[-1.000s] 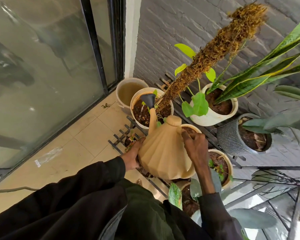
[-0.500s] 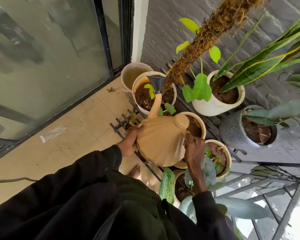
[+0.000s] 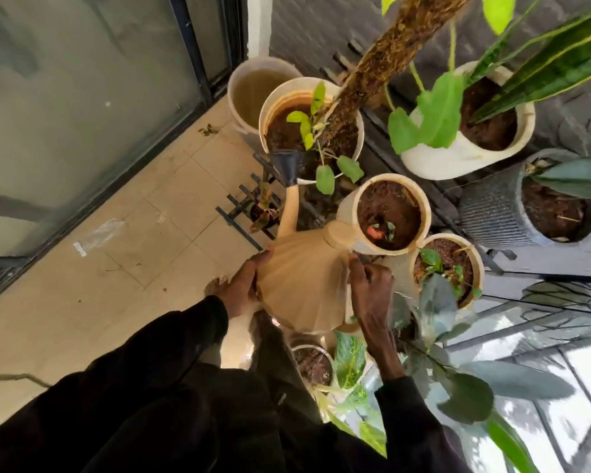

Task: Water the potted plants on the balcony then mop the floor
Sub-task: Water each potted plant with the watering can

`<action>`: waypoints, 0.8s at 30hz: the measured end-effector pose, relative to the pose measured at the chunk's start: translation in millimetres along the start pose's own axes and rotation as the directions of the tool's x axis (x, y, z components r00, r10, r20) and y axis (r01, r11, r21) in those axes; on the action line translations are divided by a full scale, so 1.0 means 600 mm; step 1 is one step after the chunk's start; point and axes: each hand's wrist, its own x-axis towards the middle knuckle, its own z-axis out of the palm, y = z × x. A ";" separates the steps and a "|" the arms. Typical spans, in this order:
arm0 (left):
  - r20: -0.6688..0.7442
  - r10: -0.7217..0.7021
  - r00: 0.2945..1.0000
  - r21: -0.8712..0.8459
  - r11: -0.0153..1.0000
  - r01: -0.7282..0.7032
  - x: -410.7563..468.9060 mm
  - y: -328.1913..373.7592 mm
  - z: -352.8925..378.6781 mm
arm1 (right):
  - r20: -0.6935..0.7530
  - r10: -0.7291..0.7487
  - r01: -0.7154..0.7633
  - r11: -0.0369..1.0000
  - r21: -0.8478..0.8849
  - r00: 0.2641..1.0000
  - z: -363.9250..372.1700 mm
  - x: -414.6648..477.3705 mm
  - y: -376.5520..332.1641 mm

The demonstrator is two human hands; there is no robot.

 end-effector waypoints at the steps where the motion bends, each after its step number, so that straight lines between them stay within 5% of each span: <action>1: -0.015 -0.024 1.000 -0.018 1.000 0.024 0.011 -0.008 -0.014 | 0.017 0.020 -0.019 1.000 -0.025 1.000 0.012 0.001 0.008; 10: -0.275 -0.148 0.950 -0.149 0.983 0.111 0.140 -0.069 -0.079 | 0.123 0.049 -0.031 0.990 -0.140 0.991 0.143 0.041 0.074; 24: -0.163 -0.308 0.937 -0.155 0.946 0.284 0.227 -0.036 -0.119 | 0.200 0.062 -0.023 0.981 -0.193 0.978 0.242 0.114 0.068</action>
